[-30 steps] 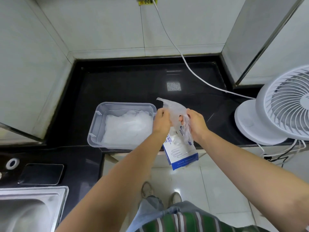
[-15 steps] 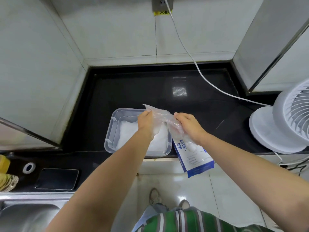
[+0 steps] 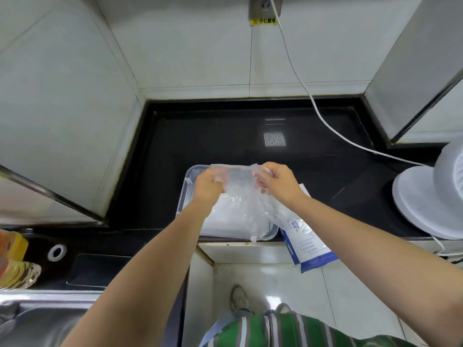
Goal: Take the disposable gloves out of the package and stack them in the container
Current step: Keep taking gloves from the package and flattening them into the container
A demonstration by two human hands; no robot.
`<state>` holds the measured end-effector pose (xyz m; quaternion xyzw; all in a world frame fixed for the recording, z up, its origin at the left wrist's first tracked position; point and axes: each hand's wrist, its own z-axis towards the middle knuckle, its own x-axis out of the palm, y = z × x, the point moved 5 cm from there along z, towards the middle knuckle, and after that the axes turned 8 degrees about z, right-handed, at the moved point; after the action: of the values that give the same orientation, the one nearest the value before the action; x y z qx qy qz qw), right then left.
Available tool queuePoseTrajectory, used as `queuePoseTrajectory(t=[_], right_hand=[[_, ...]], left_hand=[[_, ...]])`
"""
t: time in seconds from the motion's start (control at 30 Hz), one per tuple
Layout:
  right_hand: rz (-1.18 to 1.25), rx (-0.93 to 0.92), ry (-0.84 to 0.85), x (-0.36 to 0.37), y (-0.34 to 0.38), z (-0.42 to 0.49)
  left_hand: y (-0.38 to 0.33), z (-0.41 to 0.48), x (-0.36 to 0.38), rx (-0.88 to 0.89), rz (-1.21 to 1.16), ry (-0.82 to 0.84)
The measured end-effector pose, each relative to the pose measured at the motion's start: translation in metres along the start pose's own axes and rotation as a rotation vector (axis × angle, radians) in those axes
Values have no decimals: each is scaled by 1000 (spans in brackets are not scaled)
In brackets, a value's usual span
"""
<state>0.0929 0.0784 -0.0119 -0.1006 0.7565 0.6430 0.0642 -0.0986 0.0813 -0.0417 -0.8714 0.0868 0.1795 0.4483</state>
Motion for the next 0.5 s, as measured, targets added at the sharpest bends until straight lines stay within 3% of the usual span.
queuePoseTrajectory(t=[0.1,0.17,0.27,0.37,0.5], right_hand=[[23,114,-8,10,0,5],[-22,159,15,19,-1,7],[-62,232,82,34,-2,6],[-120,301,152,43,-4,5],[-108,359,148,41,-6,5]], left_hand=[[4,0,-12,43,-109,108],[19,7,-18,-61,-189,153],[14,-1,-19,-107,-83,213],[17,2,-20,-67,76,91],[17,1,-18,-114,-48,94]])
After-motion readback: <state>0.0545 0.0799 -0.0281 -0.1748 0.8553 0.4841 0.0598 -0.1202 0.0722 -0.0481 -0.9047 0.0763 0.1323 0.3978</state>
